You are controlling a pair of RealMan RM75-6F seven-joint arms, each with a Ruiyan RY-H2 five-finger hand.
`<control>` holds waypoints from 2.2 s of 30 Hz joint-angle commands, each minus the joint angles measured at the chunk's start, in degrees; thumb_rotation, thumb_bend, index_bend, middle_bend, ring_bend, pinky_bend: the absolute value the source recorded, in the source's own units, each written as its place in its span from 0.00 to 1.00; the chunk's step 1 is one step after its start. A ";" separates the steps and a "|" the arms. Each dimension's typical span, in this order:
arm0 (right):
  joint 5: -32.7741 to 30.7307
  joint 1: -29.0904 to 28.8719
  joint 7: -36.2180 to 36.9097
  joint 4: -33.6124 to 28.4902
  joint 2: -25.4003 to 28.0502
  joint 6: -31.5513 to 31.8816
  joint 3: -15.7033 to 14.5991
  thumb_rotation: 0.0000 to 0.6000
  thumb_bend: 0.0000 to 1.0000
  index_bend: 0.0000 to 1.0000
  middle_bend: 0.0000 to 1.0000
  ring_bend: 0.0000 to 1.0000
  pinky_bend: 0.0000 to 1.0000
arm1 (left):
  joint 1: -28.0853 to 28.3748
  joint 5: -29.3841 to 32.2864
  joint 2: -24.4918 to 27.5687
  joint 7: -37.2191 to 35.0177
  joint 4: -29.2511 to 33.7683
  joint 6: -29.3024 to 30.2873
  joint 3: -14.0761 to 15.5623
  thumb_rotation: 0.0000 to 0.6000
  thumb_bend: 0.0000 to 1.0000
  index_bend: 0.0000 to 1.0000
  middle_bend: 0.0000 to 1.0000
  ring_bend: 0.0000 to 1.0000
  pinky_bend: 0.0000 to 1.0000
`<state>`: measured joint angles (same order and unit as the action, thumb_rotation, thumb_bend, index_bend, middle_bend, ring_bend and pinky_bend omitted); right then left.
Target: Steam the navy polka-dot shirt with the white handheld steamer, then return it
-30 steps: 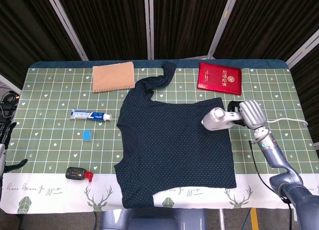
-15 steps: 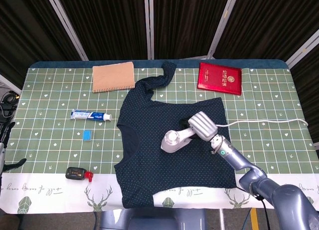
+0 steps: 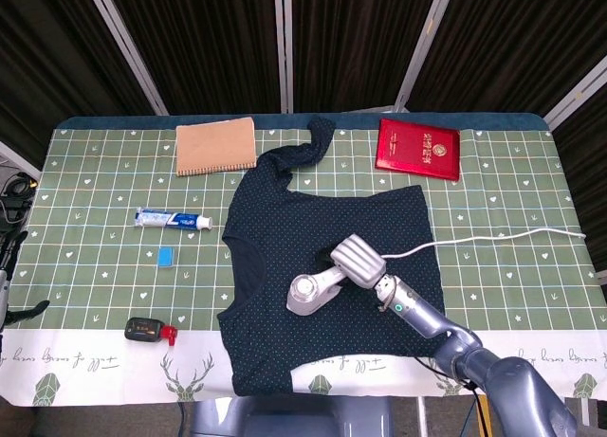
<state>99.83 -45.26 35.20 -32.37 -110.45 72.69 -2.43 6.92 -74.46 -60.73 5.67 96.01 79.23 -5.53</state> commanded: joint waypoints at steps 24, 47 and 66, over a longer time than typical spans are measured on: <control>0.81 9.97 6.35 20.55 1.72 3.75 -5.87 1.00 0.61 0.75 0.68 0.71 0.93 | 0.18 -0.86 -0.54 1.53 0.51 0.28 0.67 1.00 0.00 0.00 0.00 0.00 0.00; 3.02 8.29 5.05 18.58 -0.86 8.50 -7.88 1.00 0.61 0.75 0.68 0.71 0.93 | 0.30 -1.12 -0.58 1.75 0.88 0.26 0.90 1.00 0.00 0.00 0.00 0.00 0.00; 3.14 7.81 2.47 17.43 -0.91 8.70 -8.19 1.00 0.61 0.75 0.68 0.71 0.93 | 0.28 -0.92 -0.35 1.14 0.56 0.16 0.86 1.00 0.00 0.00 0.00 0.00 0.00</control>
<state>103.18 -37.70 37.47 -15.25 -111.67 81.65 -10.70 7.19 -75.38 -61.08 6.81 96.57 79.40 -4.67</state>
